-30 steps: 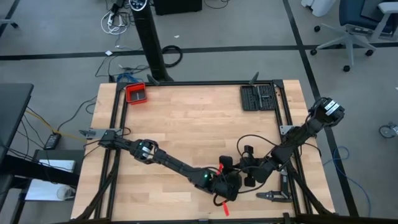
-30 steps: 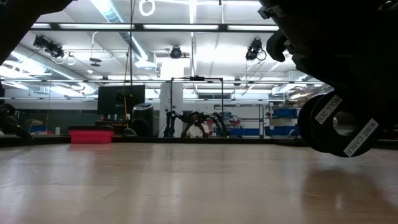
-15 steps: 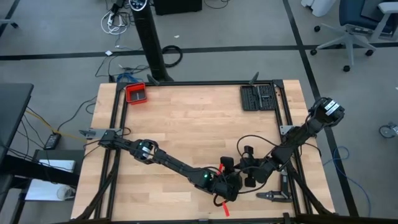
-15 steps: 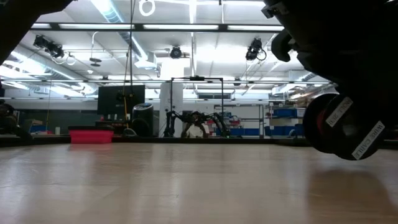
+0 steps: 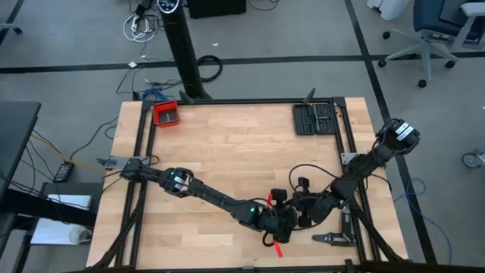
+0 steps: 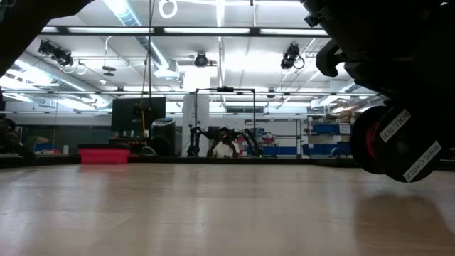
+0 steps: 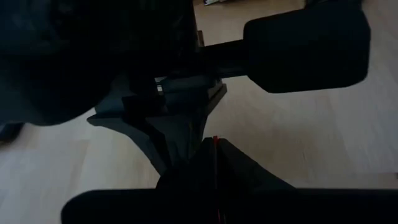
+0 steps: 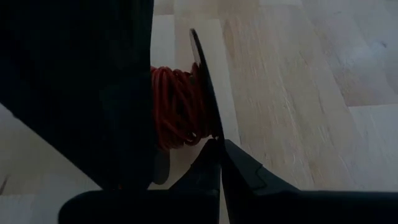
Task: Coil cords
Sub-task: Coil the red wire onto the spool
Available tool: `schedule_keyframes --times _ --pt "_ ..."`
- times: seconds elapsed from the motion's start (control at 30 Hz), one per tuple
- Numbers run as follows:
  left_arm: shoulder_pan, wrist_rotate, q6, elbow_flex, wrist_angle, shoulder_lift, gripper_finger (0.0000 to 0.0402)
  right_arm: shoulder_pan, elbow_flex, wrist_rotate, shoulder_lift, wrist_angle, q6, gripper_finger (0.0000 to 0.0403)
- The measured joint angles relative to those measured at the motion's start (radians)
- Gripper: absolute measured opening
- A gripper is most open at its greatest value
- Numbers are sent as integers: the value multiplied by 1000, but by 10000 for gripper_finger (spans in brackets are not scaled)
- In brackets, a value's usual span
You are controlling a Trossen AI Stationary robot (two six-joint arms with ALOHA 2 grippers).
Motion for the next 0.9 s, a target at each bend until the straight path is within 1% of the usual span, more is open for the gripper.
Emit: schedule_keyframes --times 0.07,0.17,0.4,0.5,0.57,0.67,0.8,0.9 --pt "0 -25 1 0 0 0 2 -1 0 5 0 -1 5 0" --pt "0 -30 1 0 -1 0 4 -1 0 5 0 -1 5 0" --pt "1 -36 -26 0 -53 0 43 -2 0 7 0 6 4 0" --pt "2 -25 -25 0 -62 0 49 1 0 1 0 8 4 1" --pt "1 -24 -26 0 -70 0 40 1 0 -4 0 8 3 2" --pt "1 -17 -24 0 -77 0 10 0 0 -4 0 8 -1 4" --pt "1 -8 -25 0 -83 0 4 1 0 -17 0 8 9 13" --pt "0 0 -25 0 -93 0 3 3 1 -40 0 8 22 31"
